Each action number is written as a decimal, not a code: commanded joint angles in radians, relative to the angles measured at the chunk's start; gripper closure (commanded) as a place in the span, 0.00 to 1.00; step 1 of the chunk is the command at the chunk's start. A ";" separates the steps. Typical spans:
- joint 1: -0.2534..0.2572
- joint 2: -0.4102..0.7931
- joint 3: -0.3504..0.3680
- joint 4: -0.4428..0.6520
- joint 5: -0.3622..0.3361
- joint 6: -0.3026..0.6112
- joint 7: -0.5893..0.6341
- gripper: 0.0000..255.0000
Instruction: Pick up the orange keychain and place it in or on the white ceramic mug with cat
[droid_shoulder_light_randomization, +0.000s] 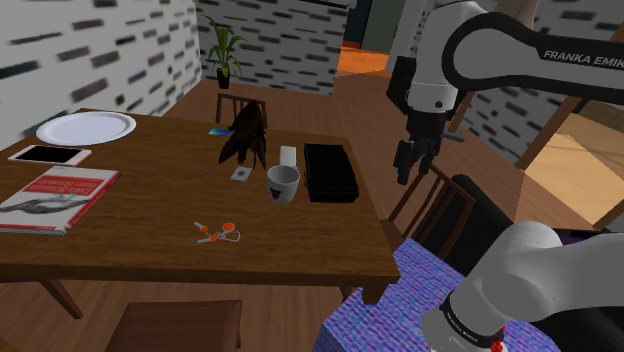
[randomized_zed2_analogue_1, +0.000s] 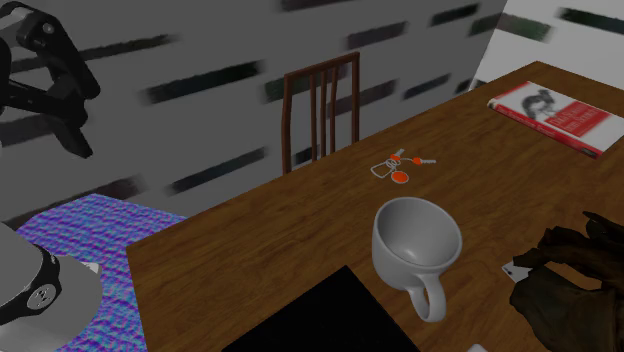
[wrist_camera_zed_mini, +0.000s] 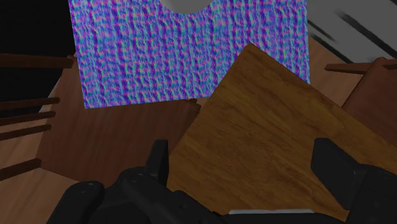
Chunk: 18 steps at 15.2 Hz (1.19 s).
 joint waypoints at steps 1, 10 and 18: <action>0.000 0.000 0.000 0.000 0.000 0.000 0.000 0.00; 0.065 0.268 0.094 0.068 0.043 0.247 0.000 0.00; 0.109 0.528 0.175 0.204 0.032 0.412 0.012 0.00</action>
